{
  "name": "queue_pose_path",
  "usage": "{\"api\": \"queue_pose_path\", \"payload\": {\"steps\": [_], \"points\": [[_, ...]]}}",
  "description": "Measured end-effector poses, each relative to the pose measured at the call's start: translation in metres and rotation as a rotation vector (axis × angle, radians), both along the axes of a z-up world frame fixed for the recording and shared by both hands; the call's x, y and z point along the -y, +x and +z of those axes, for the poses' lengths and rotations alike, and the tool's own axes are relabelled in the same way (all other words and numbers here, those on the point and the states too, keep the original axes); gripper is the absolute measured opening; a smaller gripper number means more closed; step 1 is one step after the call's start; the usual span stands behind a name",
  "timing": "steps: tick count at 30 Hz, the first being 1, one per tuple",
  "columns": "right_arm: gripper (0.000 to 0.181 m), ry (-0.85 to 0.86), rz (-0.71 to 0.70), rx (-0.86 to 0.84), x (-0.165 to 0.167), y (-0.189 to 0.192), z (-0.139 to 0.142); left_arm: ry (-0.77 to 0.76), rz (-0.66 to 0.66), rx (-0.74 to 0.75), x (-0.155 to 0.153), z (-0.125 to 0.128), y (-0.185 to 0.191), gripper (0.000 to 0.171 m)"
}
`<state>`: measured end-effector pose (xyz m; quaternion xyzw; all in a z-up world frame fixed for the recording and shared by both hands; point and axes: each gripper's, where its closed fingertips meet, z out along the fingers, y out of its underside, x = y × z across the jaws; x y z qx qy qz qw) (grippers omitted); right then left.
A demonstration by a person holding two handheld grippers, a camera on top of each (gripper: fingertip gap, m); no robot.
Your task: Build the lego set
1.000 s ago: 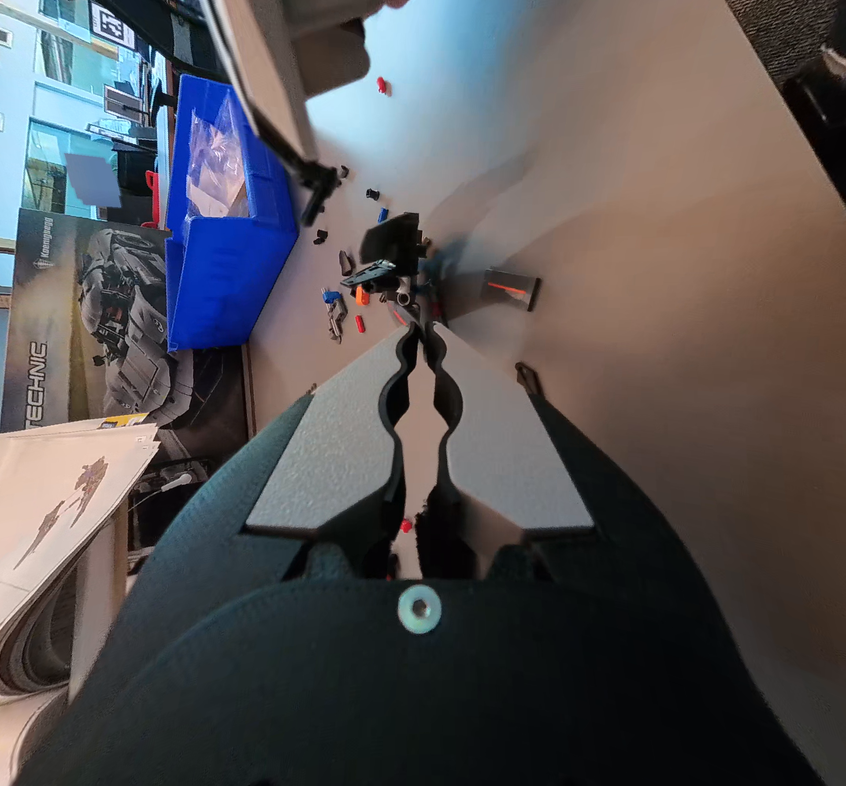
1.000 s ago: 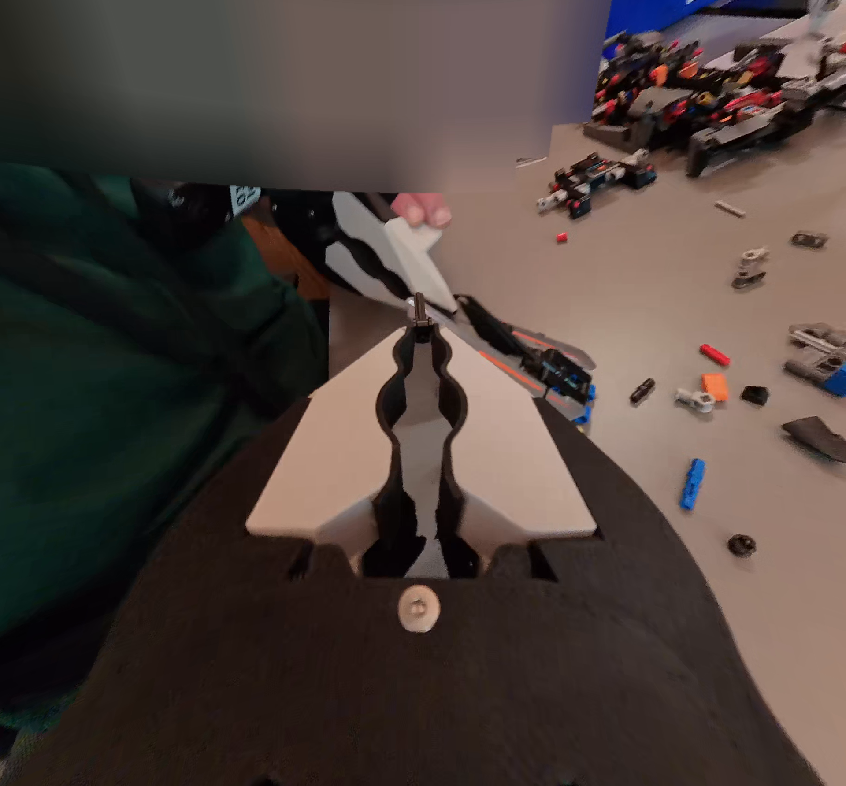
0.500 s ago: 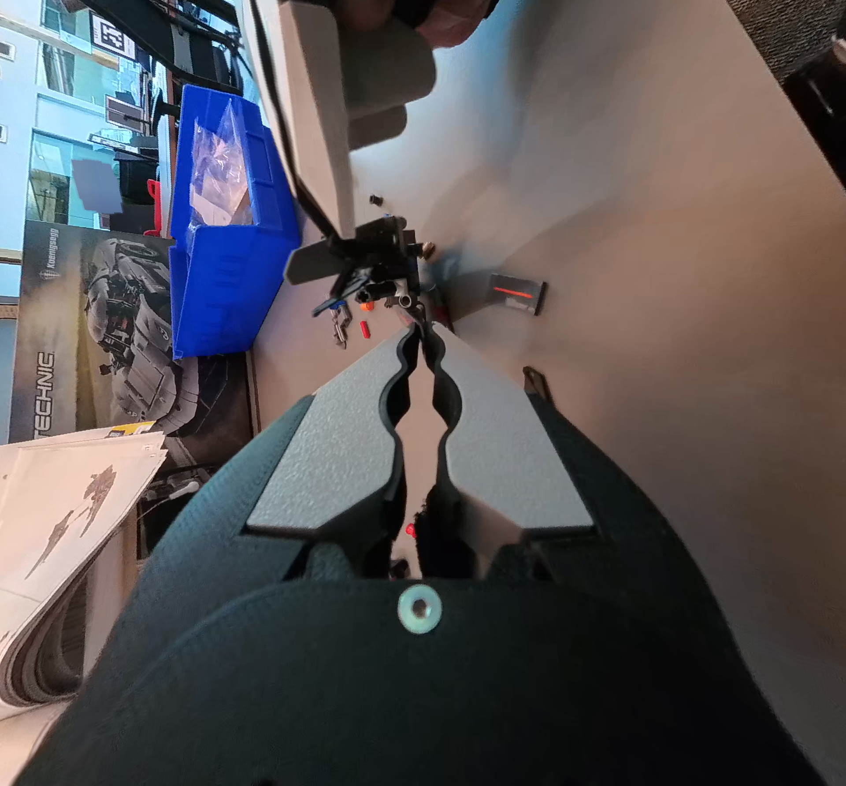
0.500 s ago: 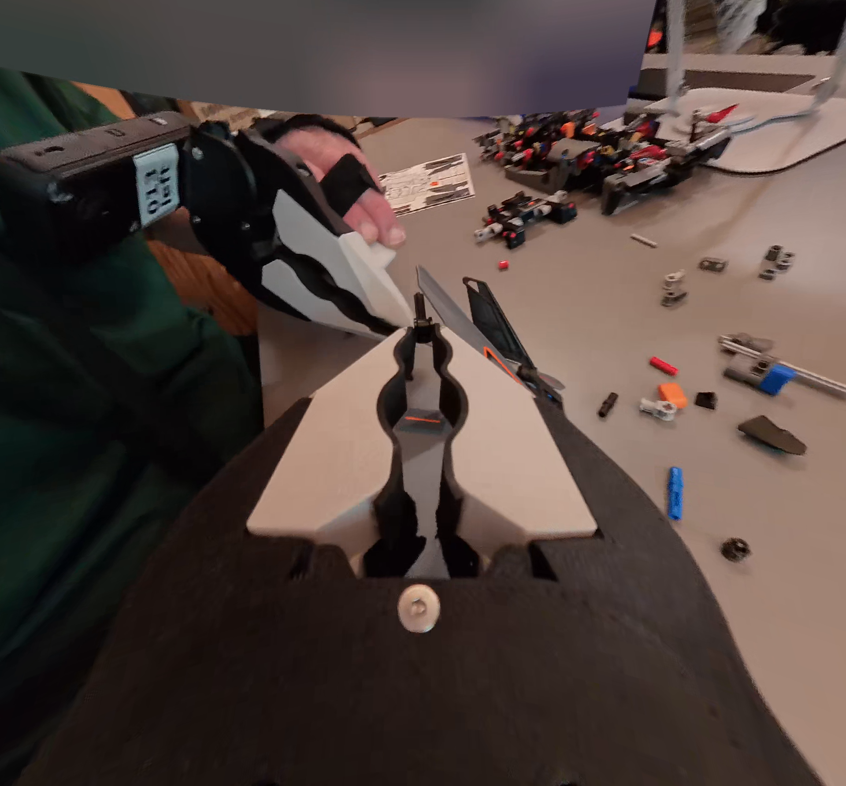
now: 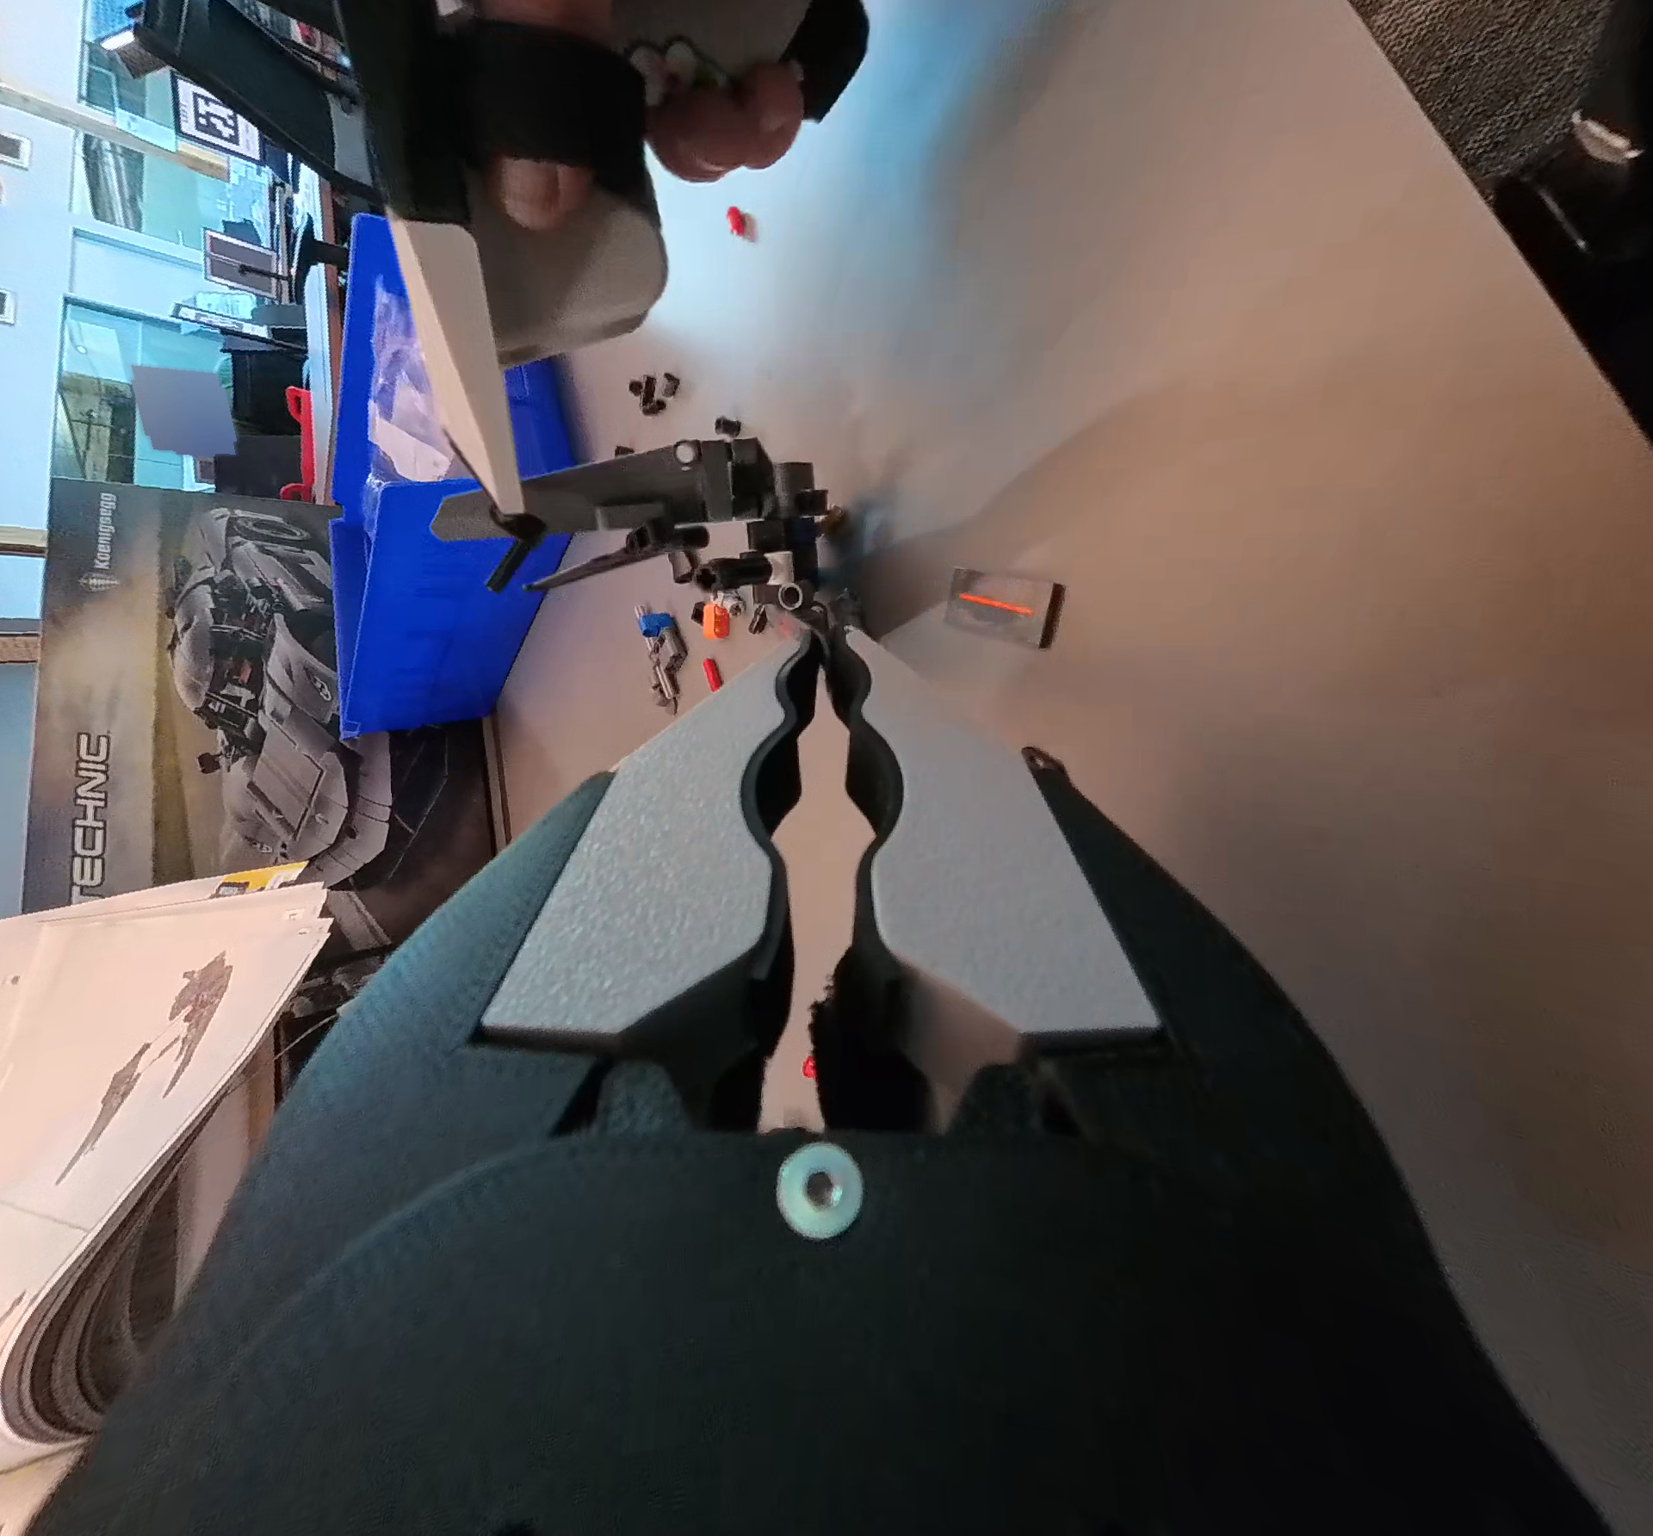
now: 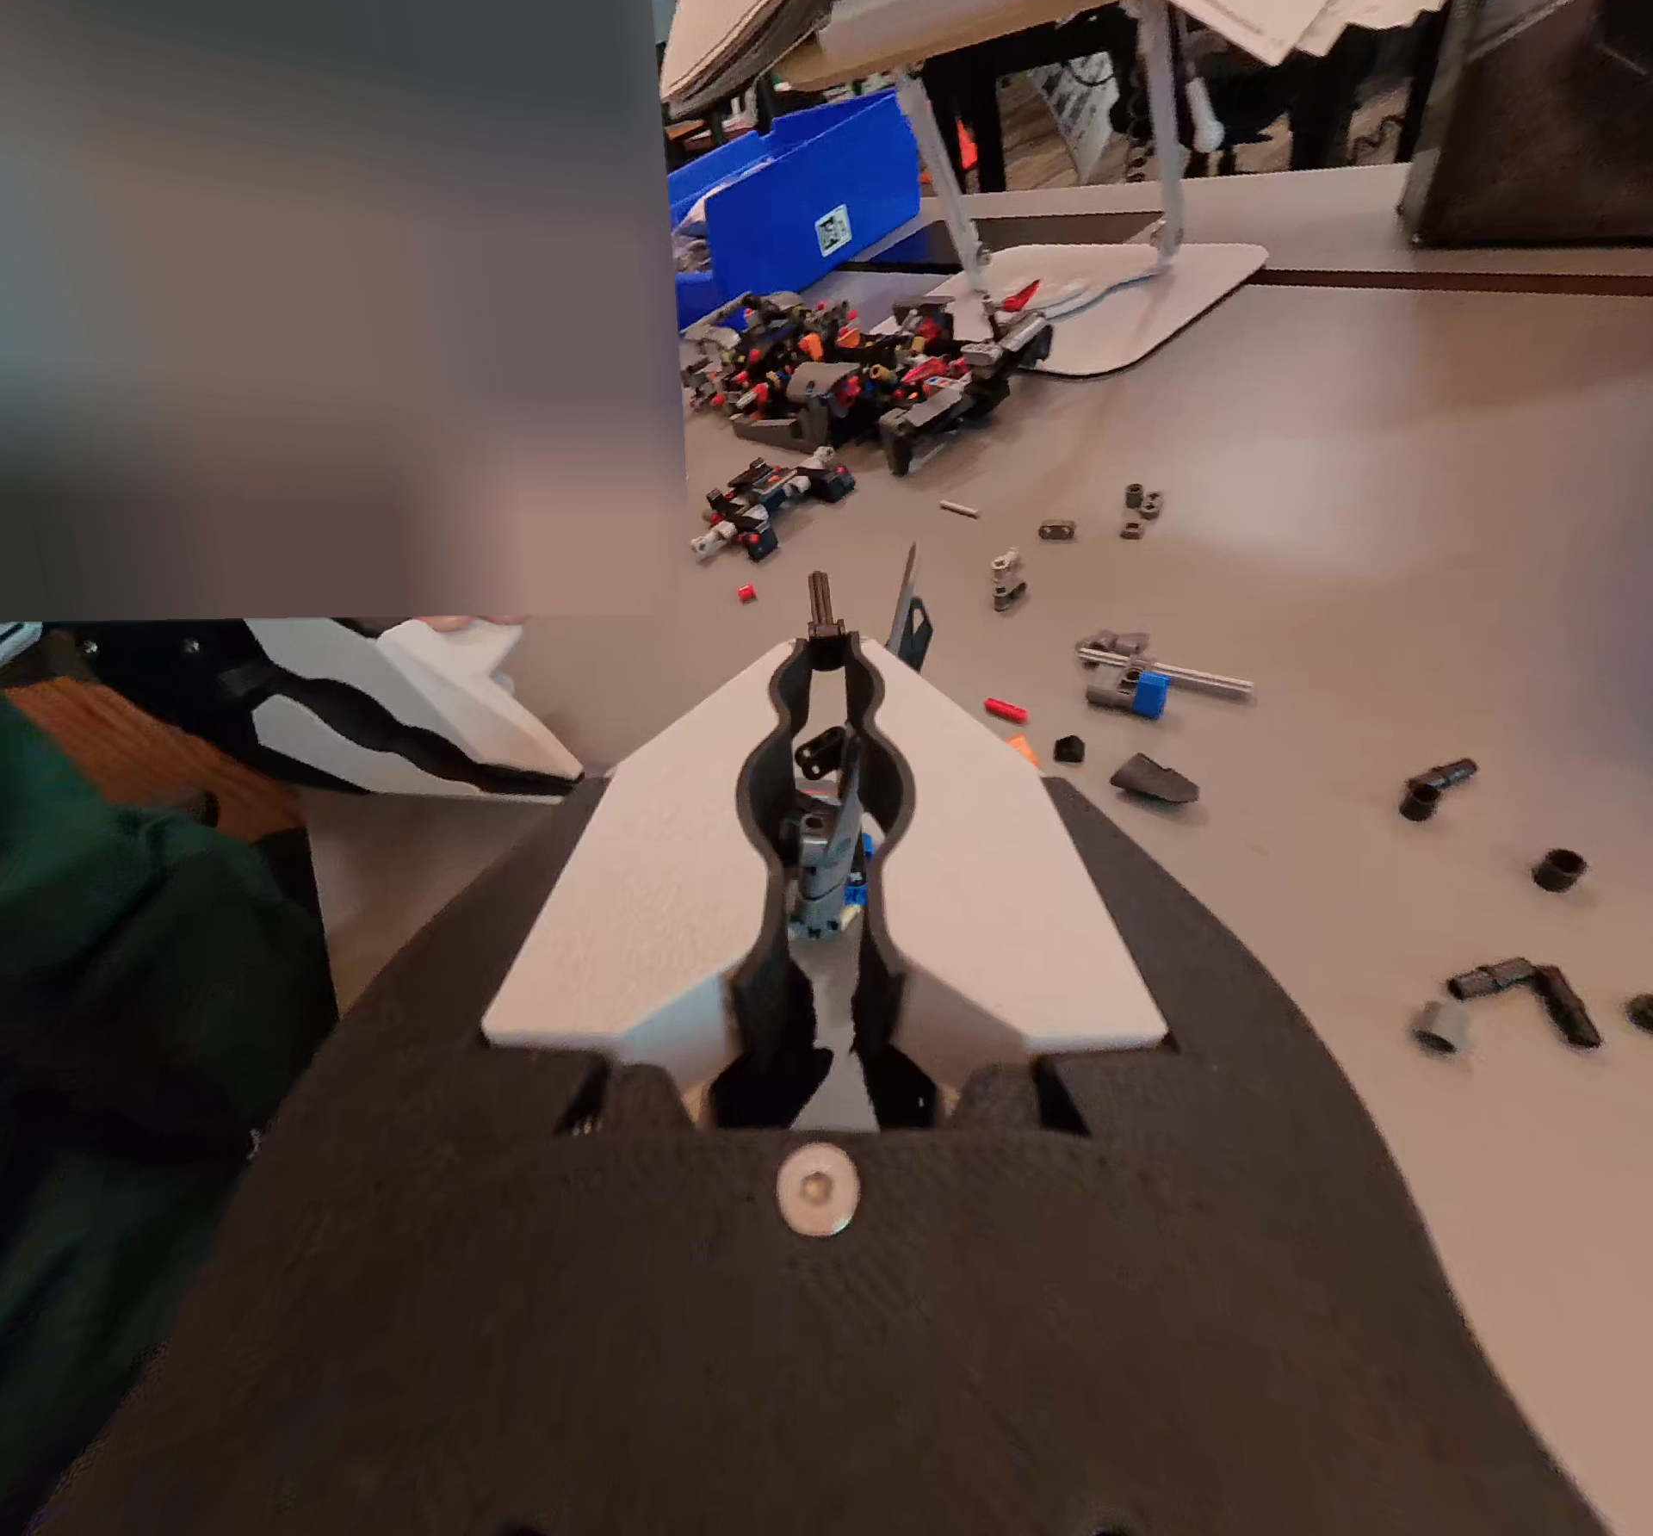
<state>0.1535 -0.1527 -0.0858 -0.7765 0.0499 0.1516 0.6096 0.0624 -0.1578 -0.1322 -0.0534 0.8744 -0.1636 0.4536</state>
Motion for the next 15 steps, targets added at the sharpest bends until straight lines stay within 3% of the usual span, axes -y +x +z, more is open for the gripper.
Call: {"api": "queue_pose_path", "payload": {"steps": [6,10,15], "points": [[0.005,0.056,0.074,0.003,0.009,-0.013,0.016,0.002,-0.011,-0.013,0.004,-0.004,-0.002,0.001],[0.005,0.045,0.18,0.009,0.017,-0.04,0.011,-0.002,-0.016,-0.011,0.006,-0.003,-0.001,0.001],[0.005,0.02,0.164,-0.001,0.025,-0.043,0.0,-0.036,-0.01,-0.02,0.005,0.002,0.002,0.001]]}}
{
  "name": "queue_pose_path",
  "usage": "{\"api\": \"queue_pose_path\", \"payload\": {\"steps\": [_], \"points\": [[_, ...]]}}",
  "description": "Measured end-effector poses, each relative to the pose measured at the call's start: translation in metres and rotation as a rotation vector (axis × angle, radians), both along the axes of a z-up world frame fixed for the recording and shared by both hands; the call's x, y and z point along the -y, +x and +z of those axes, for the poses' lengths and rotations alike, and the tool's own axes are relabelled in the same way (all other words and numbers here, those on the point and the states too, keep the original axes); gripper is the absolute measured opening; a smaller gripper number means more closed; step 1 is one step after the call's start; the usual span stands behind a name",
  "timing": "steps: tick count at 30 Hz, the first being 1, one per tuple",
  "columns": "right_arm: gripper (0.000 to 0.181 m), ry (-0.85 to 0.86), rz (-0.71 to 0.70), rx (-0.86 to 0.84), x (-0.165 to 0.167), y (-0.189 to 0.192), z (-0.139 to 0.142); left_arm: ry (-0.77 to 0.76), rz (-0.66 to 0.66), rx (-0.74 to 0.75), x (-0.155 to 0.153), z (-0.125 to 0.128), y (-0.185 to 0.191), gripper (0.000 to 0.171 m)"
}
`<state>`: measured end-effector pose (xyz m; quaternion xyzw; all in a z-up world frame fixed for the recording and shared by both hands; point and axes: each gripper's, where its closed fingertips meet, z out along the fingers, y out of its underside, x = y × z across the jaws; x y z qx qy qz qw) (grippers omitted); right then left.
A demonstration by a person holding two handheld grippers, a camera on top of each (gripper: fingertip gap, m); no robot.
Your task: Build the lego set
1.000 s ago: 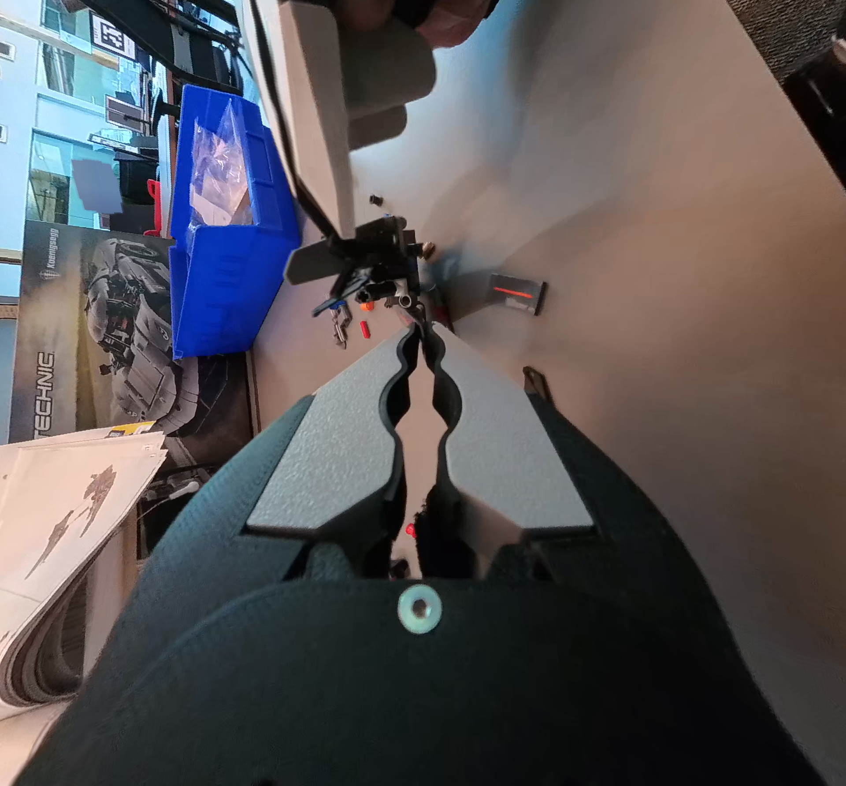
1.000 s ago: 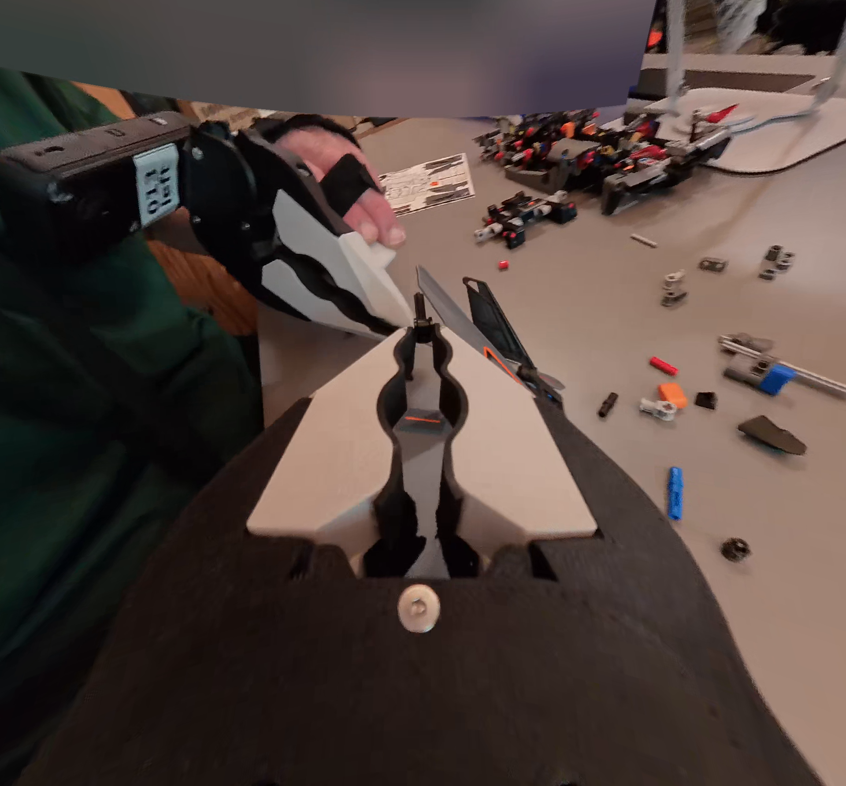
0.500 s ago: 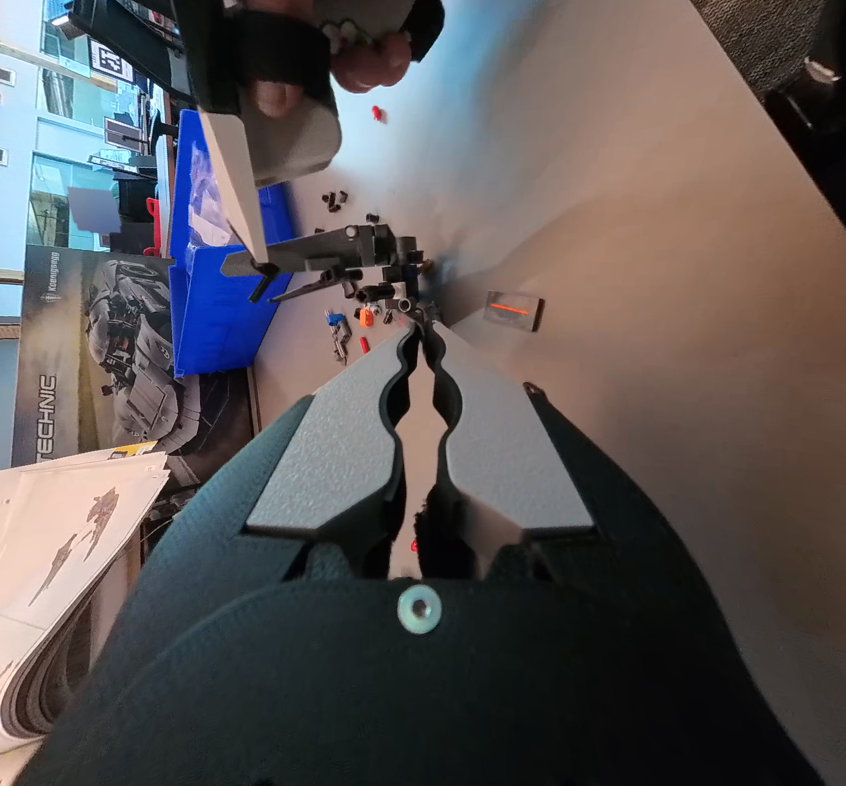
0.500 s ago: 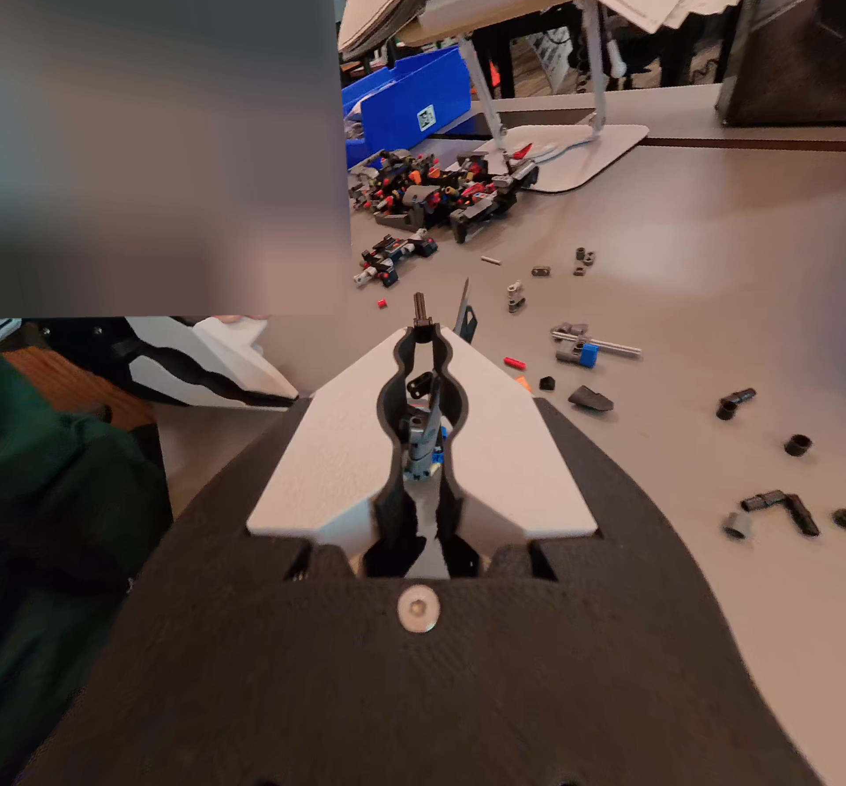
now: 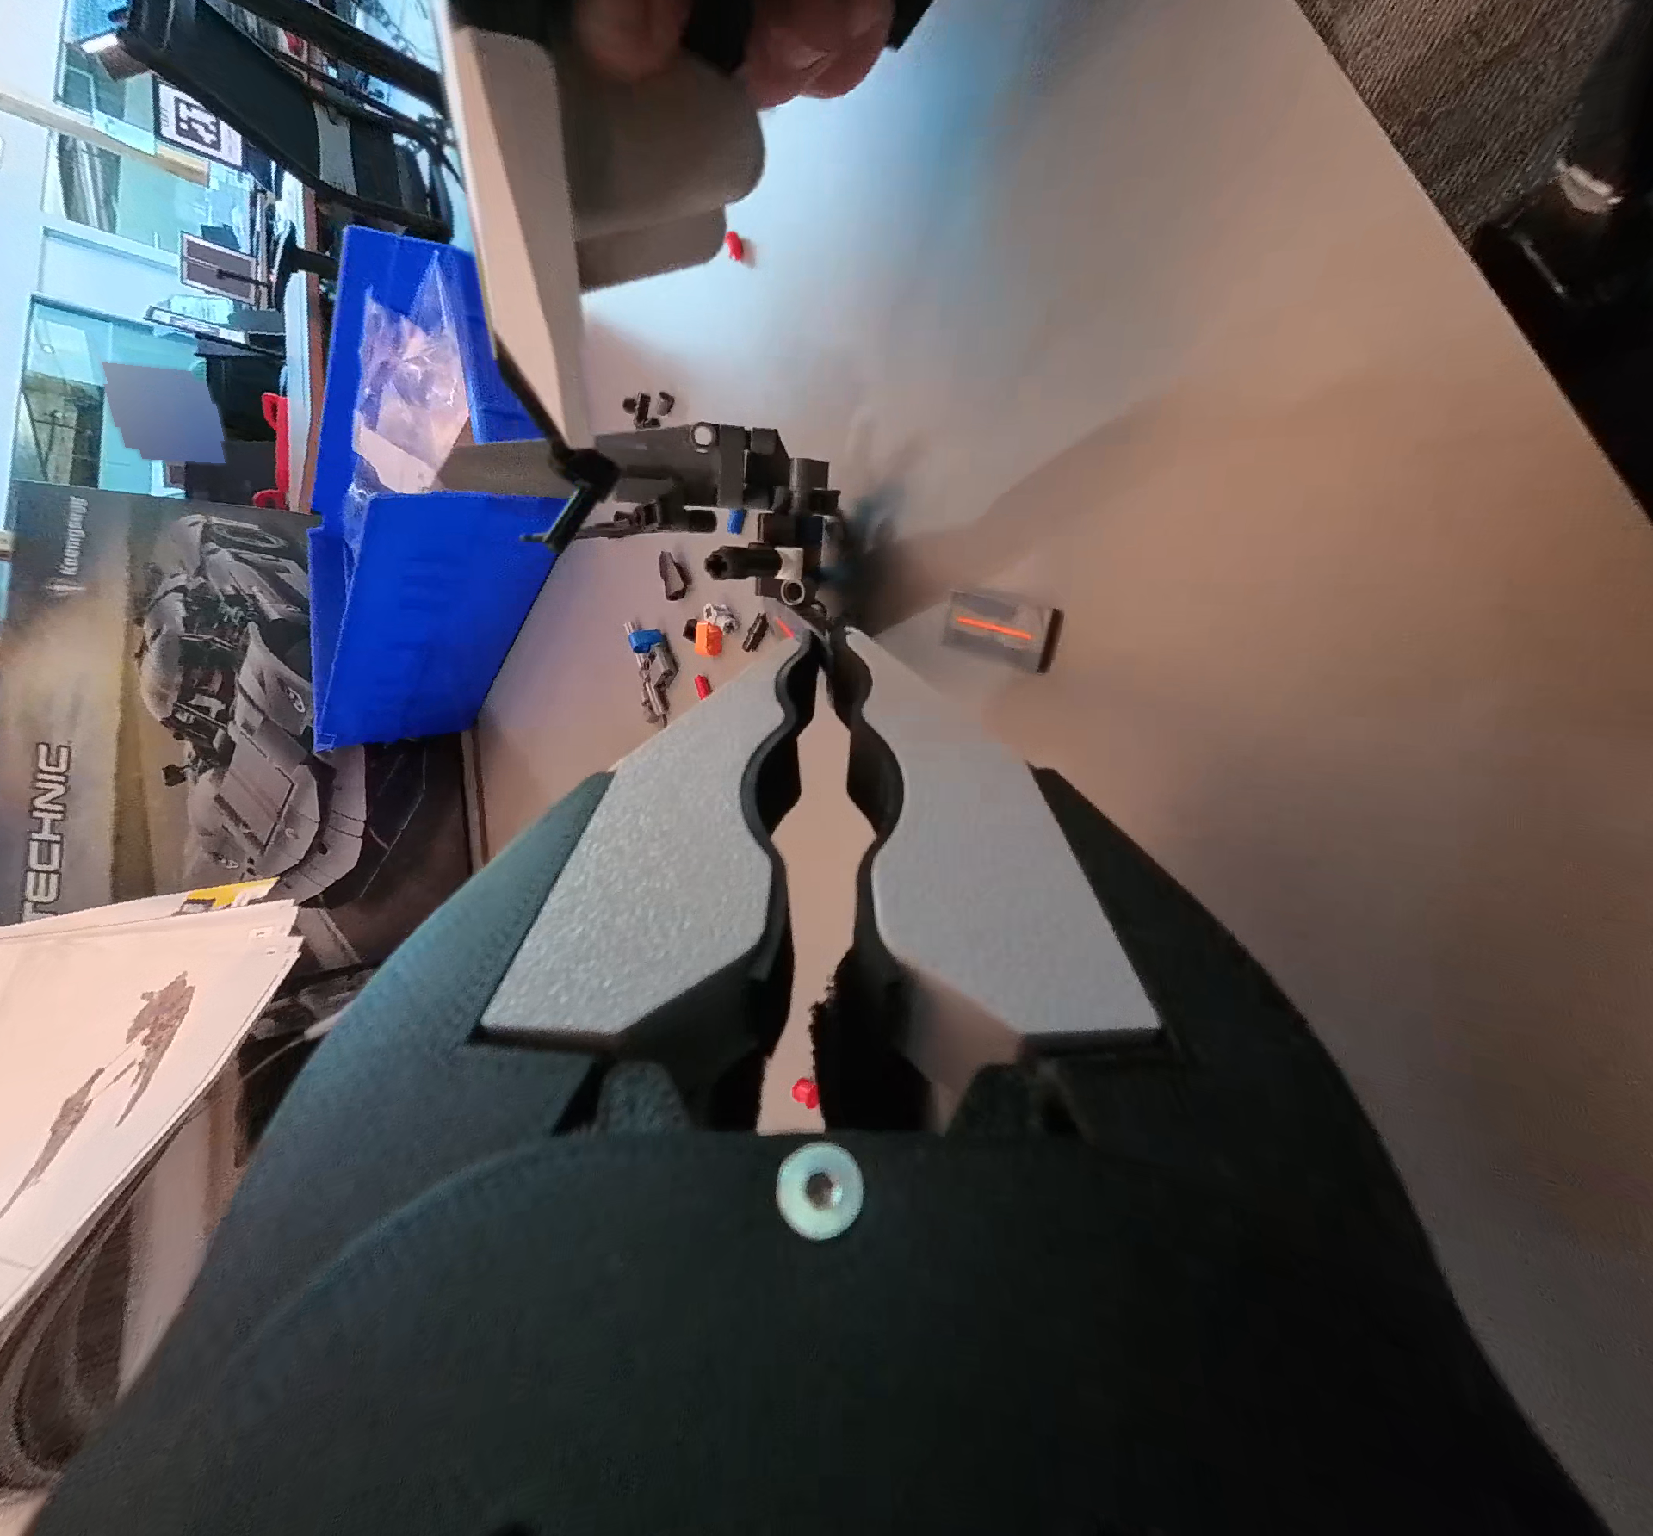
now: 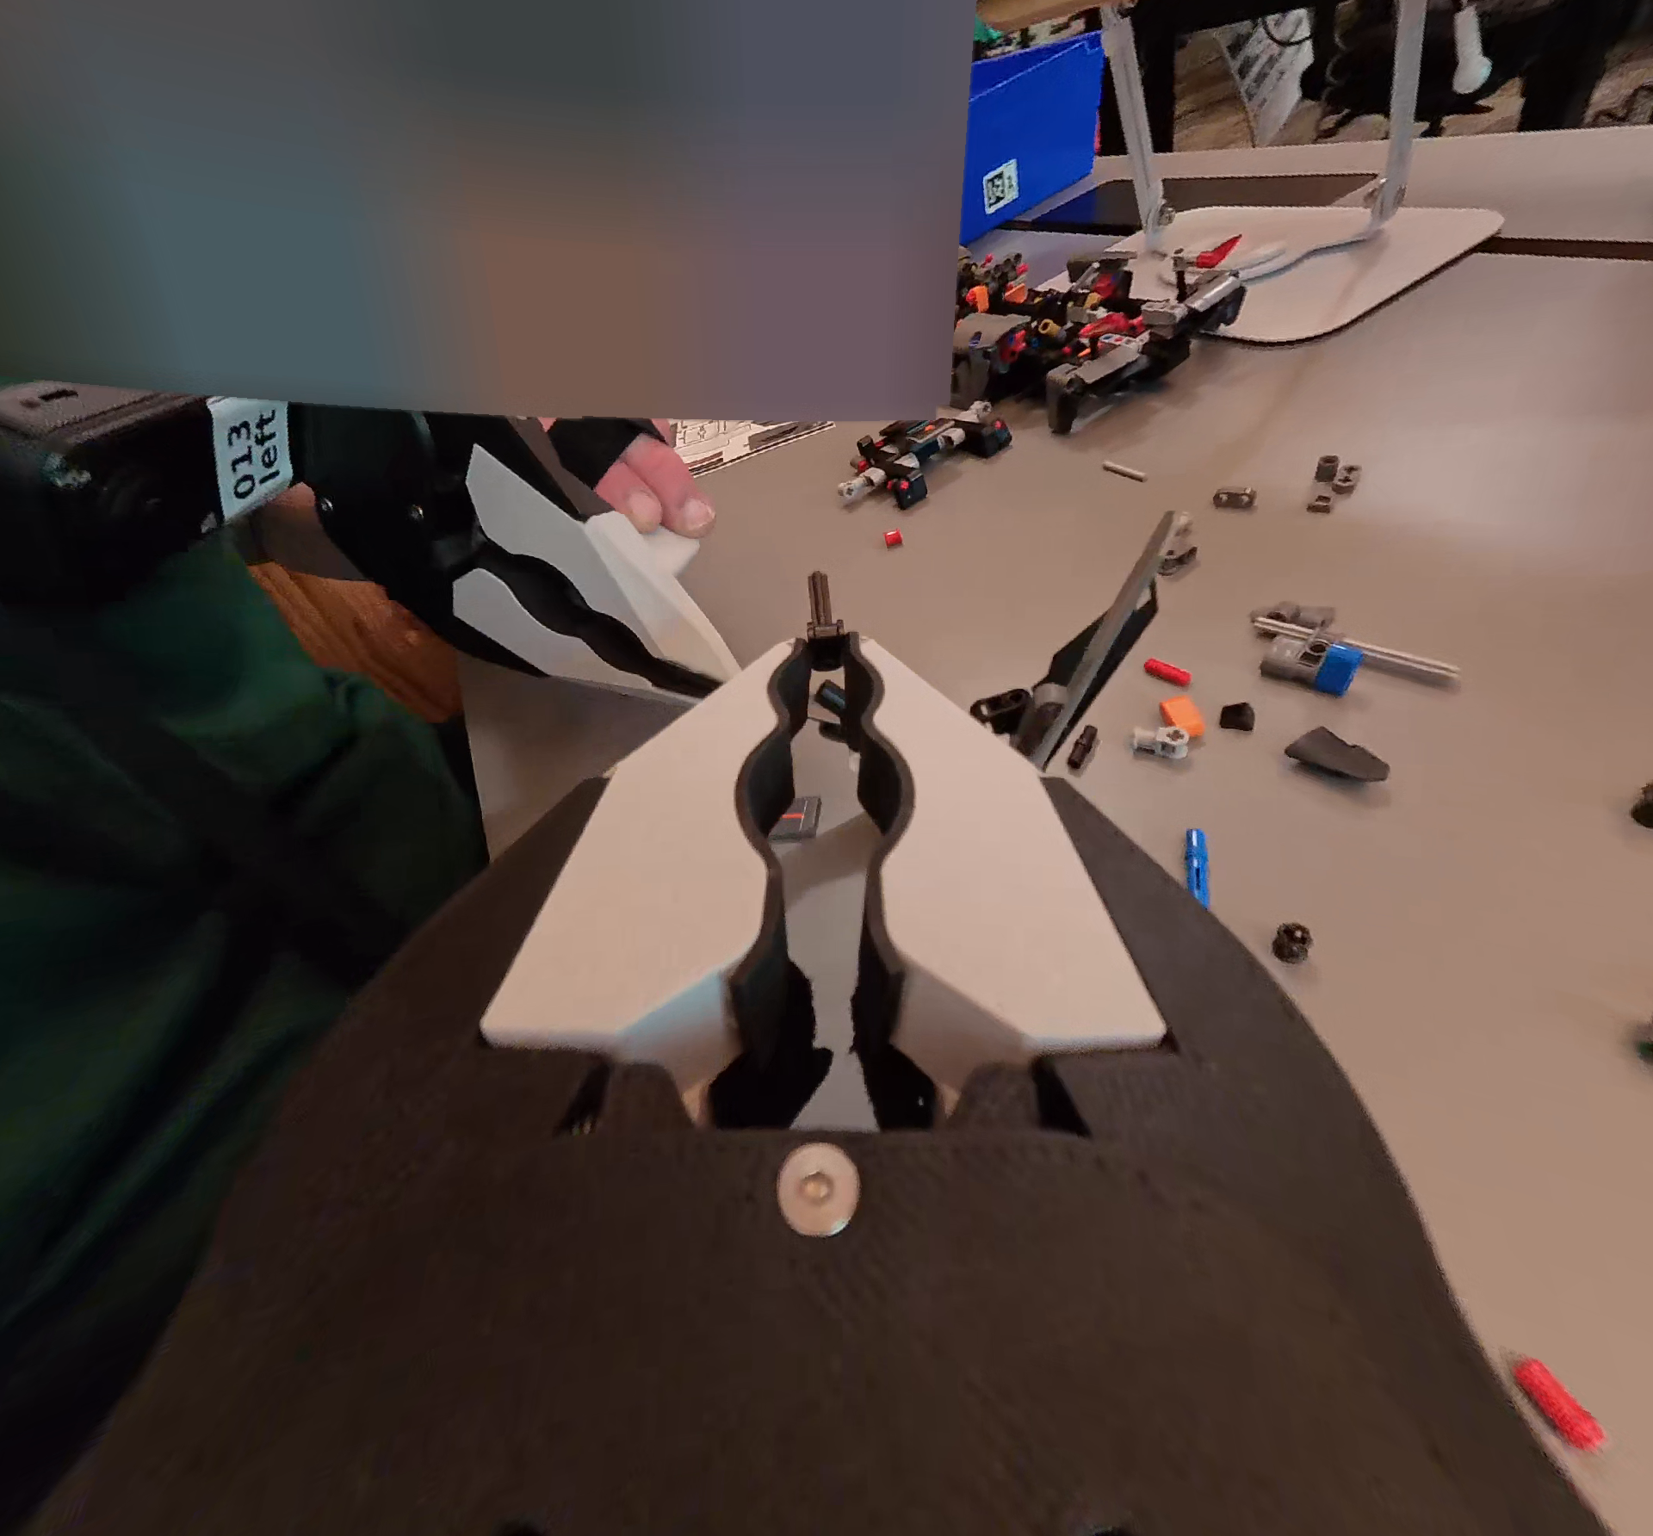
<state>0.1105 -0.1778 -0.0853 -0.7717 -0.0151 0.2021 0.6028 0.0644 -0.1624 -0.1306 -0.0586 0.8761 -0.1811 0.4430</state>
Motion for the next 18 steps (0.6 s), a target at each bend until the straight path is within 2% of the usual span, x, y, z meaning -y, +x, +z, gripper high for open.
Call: {"api": "queue_pose_path", "payload": {"steps": [2,6,8,13,15,18], "points": [[0.005,-0.005,0.002,0.002,-0.001,-0.001,-0.001,-0.026,0.001,-0.01,-0.001,0.003,0.002,0.001],[0.005,-0.052,-0.08,0.089,-0.013,0.014,-0.01,-0.056,-0.006,-0.039,-0.001,0.01,0.006,0.0],[0.005,-0.028,-0.101,0.067,-0.02,0.023,-0.007,-0.043,-0.013,-0.046,-0.001,0.012,0.008,0.0],[0.005,-0.096,-0.179,0.061,-0.023,0.046,-0.021,-0.064,-0.004,-0.116,0.003,0.011,0.009,0.001],[0.005,-0.063,-0.194,0.061,-0.016,0.047,-0.014,-0.068,0.013,-0.127,0.002,0.013,0.013,0.001],[0.005,-0.019,-0.14,0.018,0.0,0.035,0.0,-0.087,0.008,-0.167,0.005,0.019,0.02,0.0]]}}
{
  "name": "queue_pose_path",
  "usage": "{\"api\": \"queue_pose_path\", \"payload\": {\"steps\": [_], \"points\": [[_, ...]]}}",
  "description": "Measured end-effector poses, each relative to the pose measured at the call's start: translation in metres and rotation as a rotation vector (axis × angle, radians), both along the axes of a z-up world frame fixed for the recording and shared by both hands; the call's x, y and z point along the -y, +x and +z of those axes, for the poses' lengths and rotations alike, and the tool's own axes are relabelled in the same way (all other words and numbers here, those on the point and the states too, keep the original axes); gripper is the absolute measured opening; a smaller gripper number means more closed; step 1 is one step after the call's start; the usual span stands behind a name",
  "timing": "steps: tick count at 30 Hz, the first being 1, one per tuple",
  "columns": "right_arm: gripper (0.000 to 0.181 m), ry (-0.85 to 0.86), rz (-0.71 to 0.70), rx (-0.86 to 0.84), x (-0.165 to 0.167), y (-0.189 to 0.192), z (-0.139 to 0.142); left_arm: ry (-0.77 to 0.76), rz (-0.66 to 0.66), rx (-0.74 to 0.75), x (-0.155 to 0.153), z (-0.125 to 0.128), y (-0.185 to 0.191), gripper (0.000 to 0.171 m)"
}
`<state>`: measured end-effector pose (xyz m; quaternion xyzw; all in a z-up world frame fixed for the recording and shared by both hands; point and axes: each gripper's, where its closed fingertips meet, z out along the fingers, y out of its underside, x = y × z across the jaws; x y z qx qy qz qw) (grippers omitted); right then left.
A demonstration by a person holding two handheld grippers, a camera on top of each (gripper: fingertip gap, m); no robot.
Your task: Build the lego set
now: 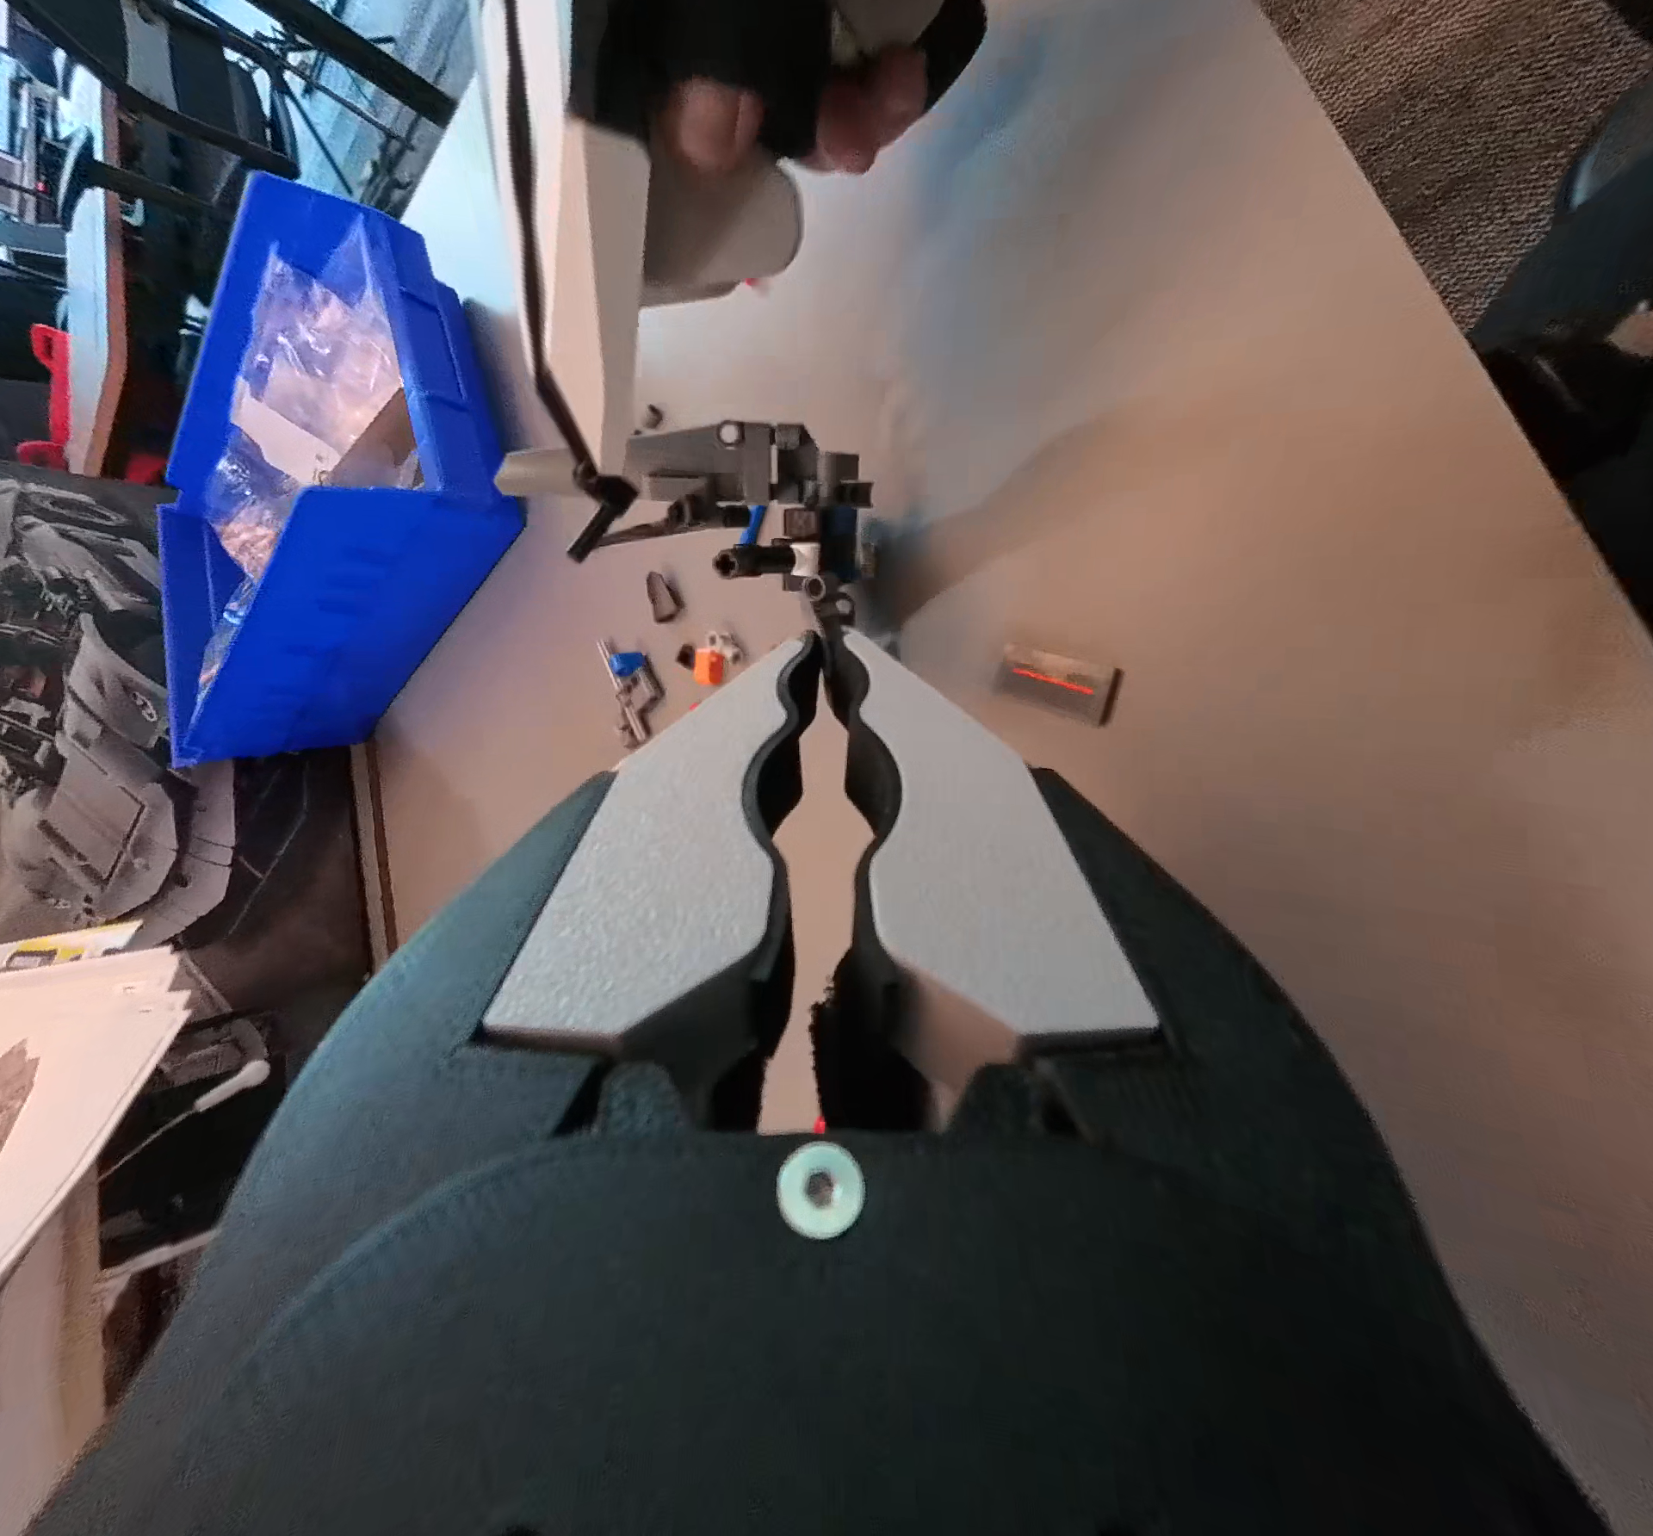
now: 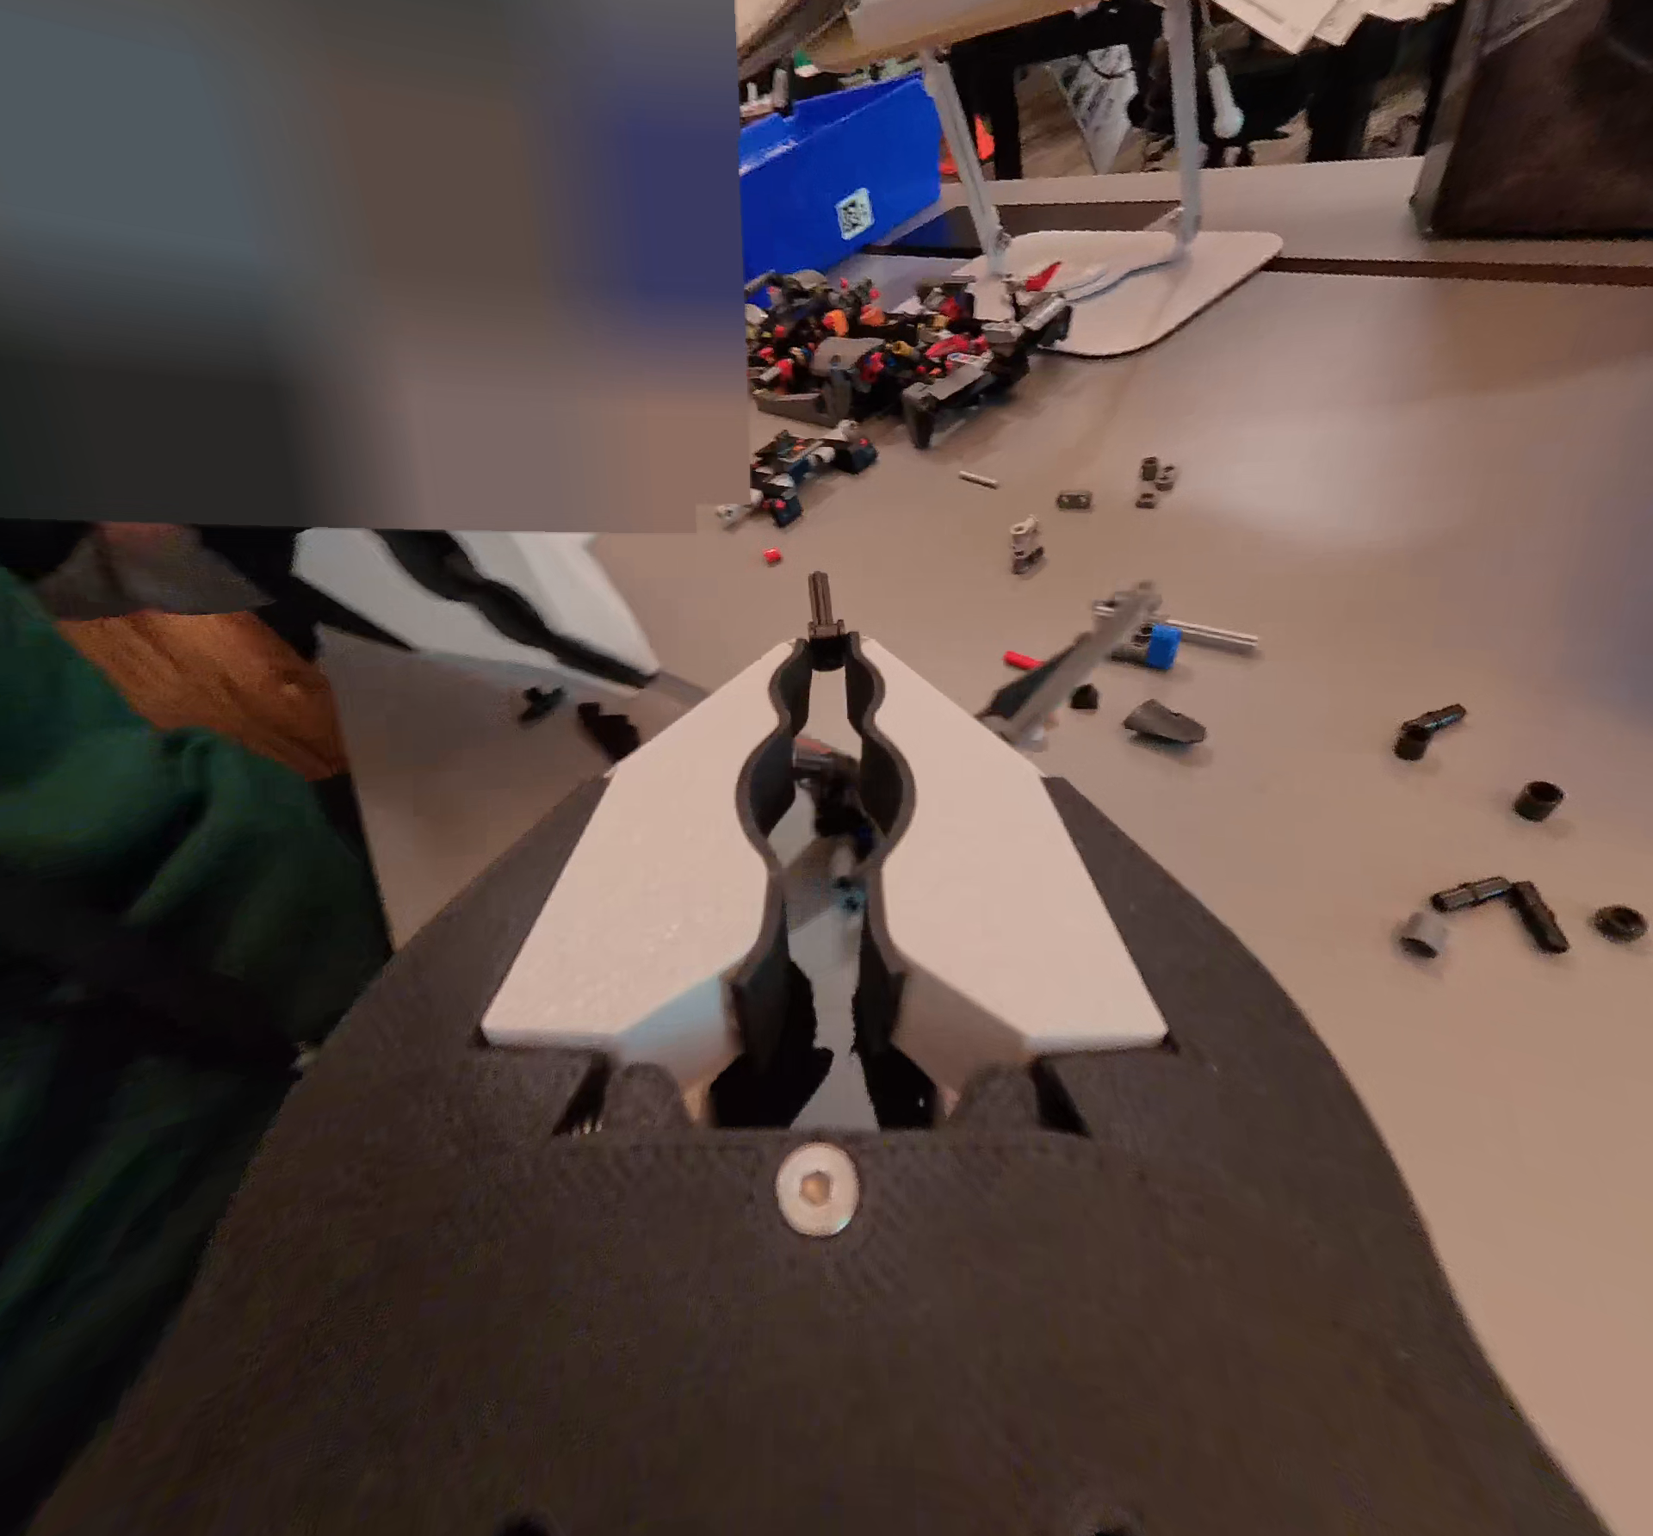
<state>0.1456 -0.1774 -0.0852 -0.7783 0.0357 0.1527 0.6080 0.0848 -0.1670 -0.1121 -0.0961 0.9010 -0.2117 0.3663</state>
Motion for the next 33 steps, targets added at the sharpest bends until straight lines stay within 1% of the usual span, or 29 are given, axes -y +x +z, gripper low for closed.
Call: {"api": "queue_pose_path", "payload": {"steps": [3,5,6,7,8,10,12,13,16,17,19,24,28,33], "points": [[0.005,0.025,0.082,-0.007,0.012,-0.019,0.008,-0.036,0.0,-0.071,0.004,0.003,0.007,0.0],[0.005,0.102,0.137,-0.079,0.017,-0.027,0.022,-0.022,-0.003,-0.092,0.006,0.004,0.013,0.0],[0.005,0.143,0.158,-0.11,0.021,-0.028,0.029,-0.012,-0.006,-0.101,0.007,0.004,0.016,0.0],[0.005,0.145,0.145,-0.11,0.023,-0.024,0.029,-0.004,-0.013,-0.112,0.008,0.005,0.018,0.0],[0.005,0.122,0.118,-0.094,0.025,-0.017,0.025,0.001,-0.018,-0.124,0.009,0.005,0.02,0.0],[0.005,0.052,0.016,-0.033,0.027,0.002,0.015,0.001,-0.023,-0.142,0.009,0.006,0.023,0.0],[0.005,-0.05,-0.087,0.063,0.027,0.019,0.0,0.015,-0.021,-0.147,0.008,0.007,0.025,0.0],[0.005,-0.088,-0.117,0.111,0.025,0.024,-0.006,0.027,-0.027,-0.143,0.008,0.007,0.025,0.0],[0.005,-0.171,-0.095,0.207,0.012,0.018,-0.019,0.072,-0.044,-0.126,0.012,0.005,0.025,0.0],[0.005,-0.199,-0.073,0.21,0.007,0.014,-0.026,0.079,-0.046,-0.125,0.014,0.004,0.025,0.0],[0.005,-0.2,-0.052,0.206,0.002,0.01,-0.032,0.098,-0.044,-0.119,0.016,0.004,0.026,0.0],[0.004,-0.161,-0.046,0.151,0.008,0.01,-0.033,0.083,-0.027,-0.144,0.019,0.005,0.029,0.0],[0.004,-0.18,-0.042,0.115,0.013,0.008,-0.042,0.078,-0.022,-0.166,0.019,0.008,0.035,0.0],[0.005,-0.179,-0.055,0.133,0.015,0.008,-0.045,0.082,-0.01,-0.215,0.016,0.01,0.041,0.0]]}}
